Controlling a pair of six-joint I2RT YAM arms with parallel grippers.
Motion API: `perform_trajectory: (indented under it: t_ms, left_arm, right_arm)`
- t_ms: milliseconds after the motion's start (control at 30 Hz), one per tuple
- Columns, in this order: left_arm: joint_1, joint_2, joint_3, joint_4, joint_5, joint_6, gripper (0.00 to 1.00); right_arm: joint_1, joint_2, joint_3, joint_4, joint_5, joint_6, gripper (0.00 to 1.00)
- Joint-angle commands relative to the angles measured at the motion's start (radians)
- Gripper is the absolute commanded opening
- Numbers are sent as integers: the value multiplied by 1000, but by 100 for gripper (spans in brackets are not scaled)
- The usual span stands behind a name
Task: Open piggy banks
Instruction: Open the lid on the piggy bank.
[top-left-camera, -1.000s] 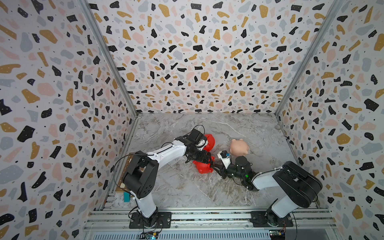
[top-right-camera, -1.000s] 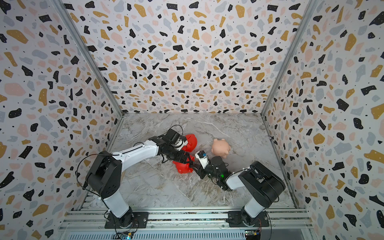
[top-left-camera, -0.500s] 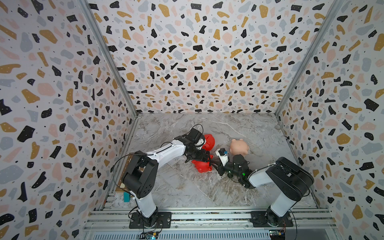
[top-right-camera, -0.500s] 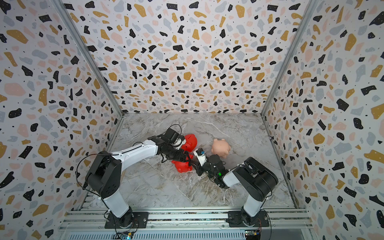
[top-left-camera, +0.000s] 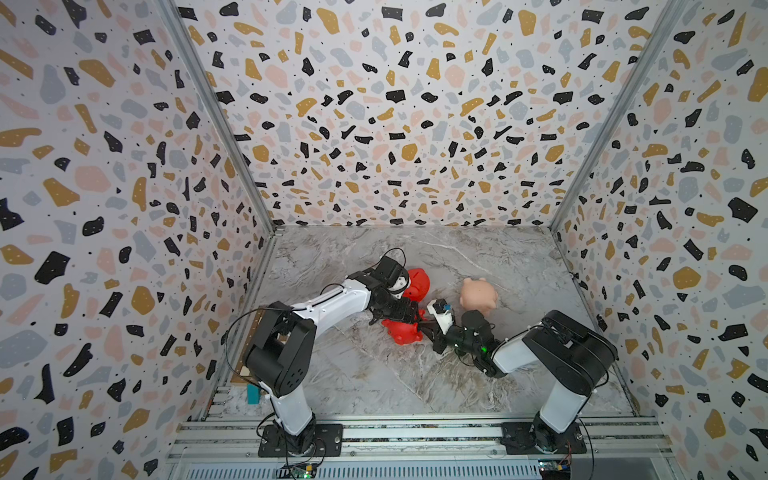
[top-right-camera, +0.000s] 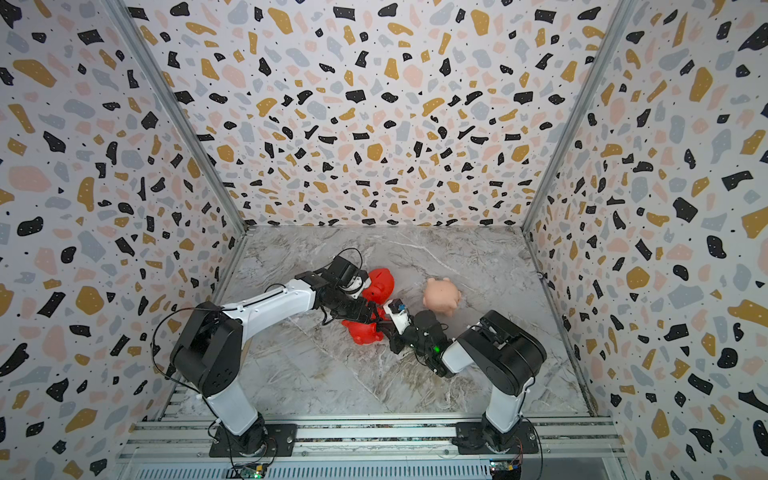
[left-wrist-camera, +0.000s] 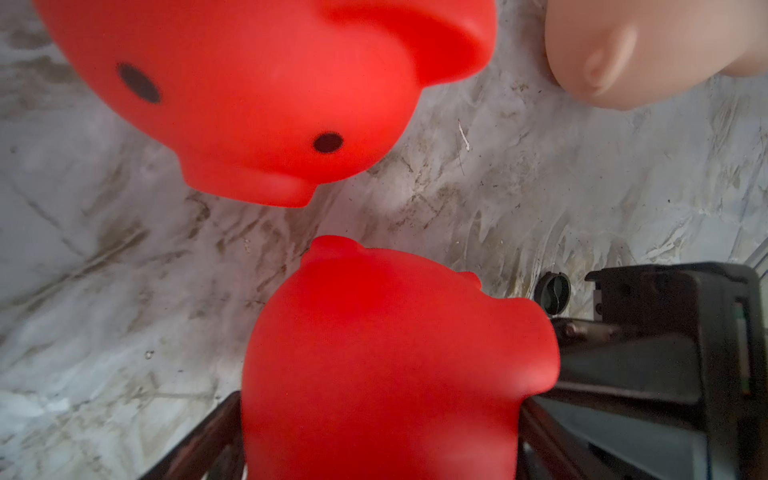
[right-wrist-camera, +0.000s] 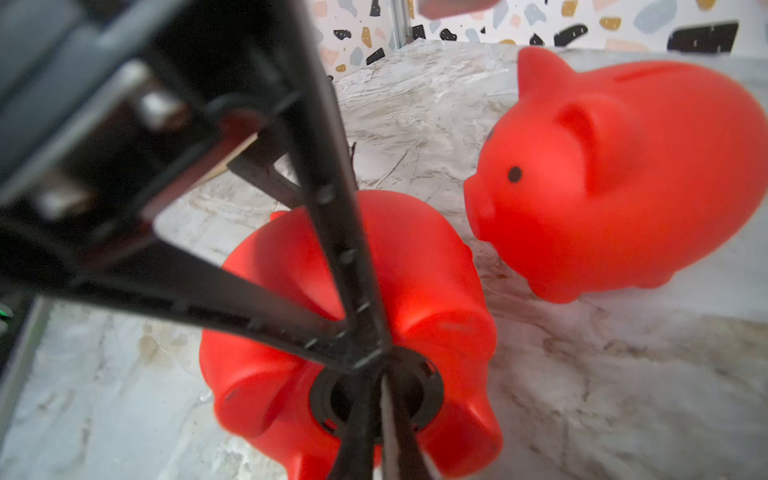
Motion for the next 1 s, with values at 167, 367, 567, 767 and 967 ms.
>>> perform_trajectory:
  t_ms: [167, 367, 567, 767, 967]
  left_arm:
    - [-16, 40, -9, -19, 102, 45, 89]
    - [-12, 41, -2, -29, 114, 60, 89]
    - [-11, 39, -2, -36, 103, 63, 89]
    - [-8, 39, -5, -50, 41, 59, 89]
    - [-2, 43, -4, -52, 9, 53, 89]
  right_arm:
    - [124, -47, 21, -35, 217, -365, 0]
    - [175, -45, 14, -3, 317, -560, 0]
    - [153, -59, 26, -19, 292, -519, 0]
    - [46, -124, -12, -24, 144, -272, 0]
    - [13, -175, -77, -6, 95, -173, 0]
